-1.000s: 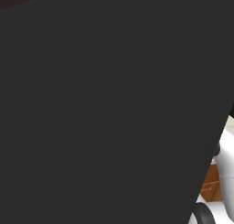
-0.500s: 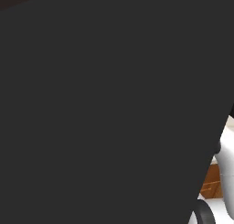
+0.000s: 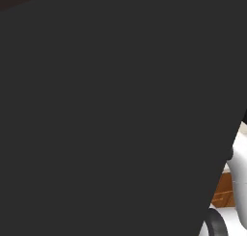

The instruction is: Sort all alcoholic drinks to one cabinet, and non-alcoholic drinks to the other.

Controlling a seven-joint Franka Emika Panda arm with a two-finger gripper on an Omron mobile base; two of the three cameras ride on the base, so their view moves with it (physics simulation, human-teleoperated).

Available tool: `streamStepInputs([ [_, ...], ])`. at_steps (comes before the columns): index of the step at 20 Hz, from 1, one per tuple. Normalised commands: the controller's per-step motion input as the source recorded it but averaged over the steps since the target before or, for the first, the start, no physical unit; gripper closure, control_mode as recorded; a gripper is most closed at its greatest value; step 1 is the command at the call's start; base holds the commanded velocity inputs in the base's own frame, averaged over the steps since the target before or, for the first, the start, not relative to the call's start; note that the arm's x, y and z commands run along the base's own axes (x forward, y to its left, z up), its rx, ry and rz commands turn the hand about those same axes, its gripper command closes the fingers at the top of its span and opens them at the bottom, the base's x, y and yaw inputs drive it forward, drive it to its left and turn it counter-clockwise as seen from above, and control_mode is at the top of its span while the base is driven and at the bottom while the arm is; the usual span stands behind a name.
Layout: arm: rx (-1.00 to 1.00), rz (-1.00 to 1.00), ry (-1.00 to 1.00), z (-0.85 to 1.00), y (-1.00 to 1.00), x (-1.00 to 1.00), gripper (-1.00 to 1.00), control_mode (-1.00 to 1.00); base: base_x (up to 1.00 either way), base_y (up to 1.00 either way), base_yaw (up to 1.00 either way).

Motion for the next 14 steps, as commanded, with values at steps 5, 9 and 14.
streamStepInputs([
  [5, 0.0, 0.0, -0.03, 0.05, 0.0, 0.0, 1.0, -1.0, 0.0, 0.0, 0.0],
  [9, 0.0, 0.0, -0.01, 0.01, 0.0, 0.03, 1.0, -1.0, 0.0, 0.0, 0.0],
  [14, 0.0, 0.0, 0.0, 0.01, 0.0, 0.08, 1.0, -1.0, 0.0, 0.0, 0.0],
])
